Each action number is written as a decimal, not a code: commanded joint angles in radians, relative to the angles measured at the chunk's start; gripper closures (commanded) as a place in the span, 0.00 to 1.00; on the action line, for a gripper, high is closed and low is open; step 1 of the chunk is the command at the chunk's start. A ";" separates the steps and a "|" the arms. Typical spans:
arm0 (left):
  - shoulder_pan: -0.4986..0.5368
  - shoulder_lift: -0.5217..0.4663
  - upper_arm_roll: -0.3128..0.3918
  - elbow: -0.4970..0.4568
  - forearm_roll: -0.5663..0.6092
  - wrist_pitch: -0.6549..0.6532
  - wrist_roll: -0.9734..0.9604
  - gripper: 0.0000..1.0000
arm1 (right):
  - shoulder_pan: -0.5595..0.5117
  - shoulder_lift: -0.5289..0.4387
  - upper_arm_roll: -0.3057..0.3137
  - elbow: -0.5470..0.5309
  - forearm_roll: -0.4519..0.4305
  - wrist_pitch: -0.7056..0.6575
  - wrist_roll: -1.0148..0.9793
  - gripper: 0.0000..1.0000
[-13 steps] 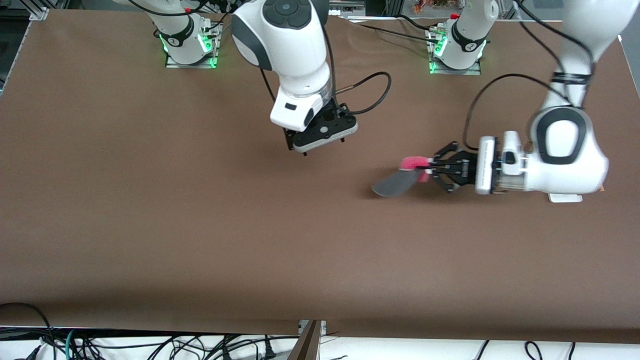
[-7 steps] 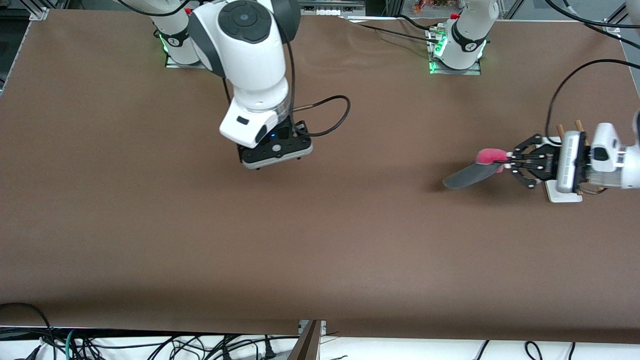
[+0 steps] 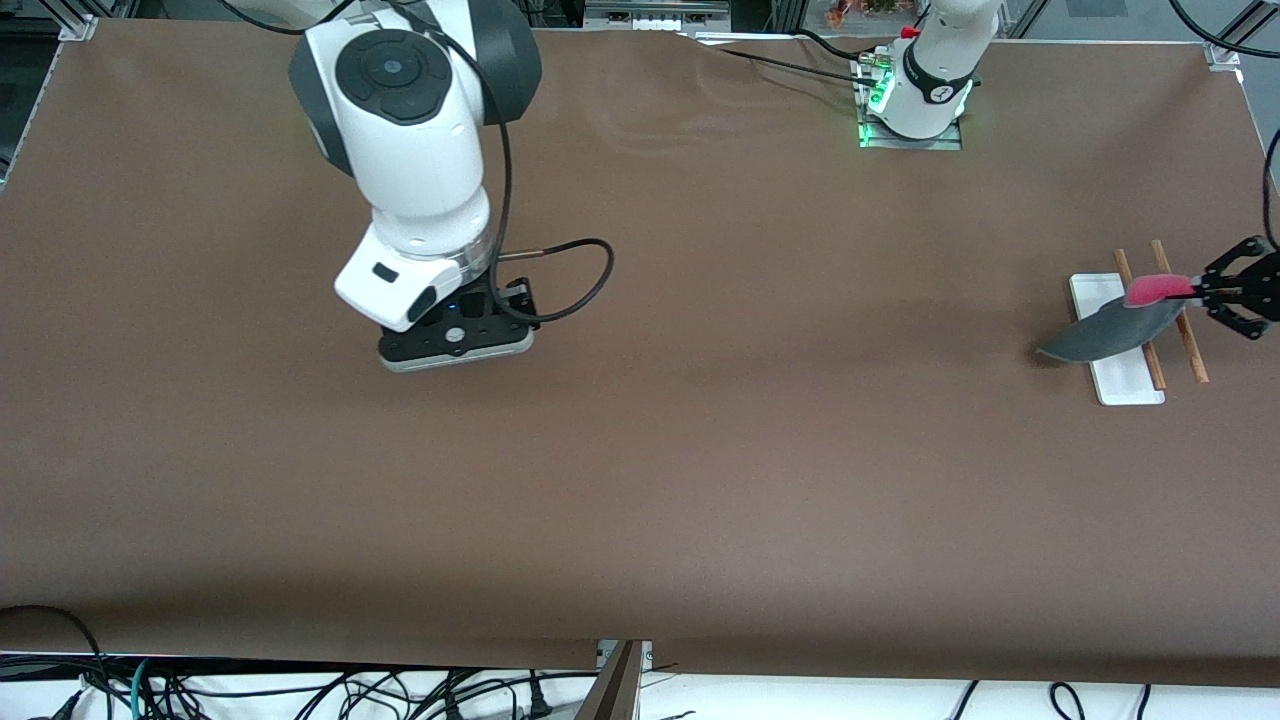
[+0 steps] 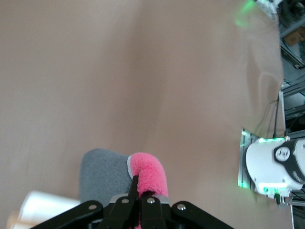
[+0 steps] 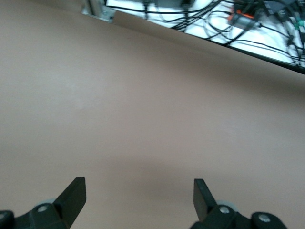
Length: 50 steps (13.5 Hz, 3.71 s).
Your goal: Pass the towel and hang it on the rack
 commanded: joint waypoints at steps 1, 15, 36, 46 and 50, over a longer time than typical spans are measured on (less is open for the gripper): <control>0.018 0.115 0.037 0.171 0.048 -0.019 0.036 1.00 | -0.008 -0.027 -0.042 0.001 -0.010 -0.010 -0.038 0.00; 0.032 0.239 0.119 0.164 0.052 0.241 0.078 0.00 | -0.519 -0.288 0.181 -0.297 -0.001 -0.024 -0.284 0.00; -0.037 -0.029 0.123 0.182 0.183 0.084 -0.496 0.00 | -0.657 -0.440 0.207 -0.364 0.084 -0.242 -0.377 0.00; -0.562 -0.235 0.131 0.137 0.197 -0.043 -1.470 0.00 | -0.659 -0.466 0.212 -0.364 0.084 -0.262 -0.376 0.00; -0.722 -0.491 0.145 -0.199 0.199 0.245 -1.718 0.00 | -0.677 -0.475 0.211 -0.364 0.077 -0.262 -0.373 0.00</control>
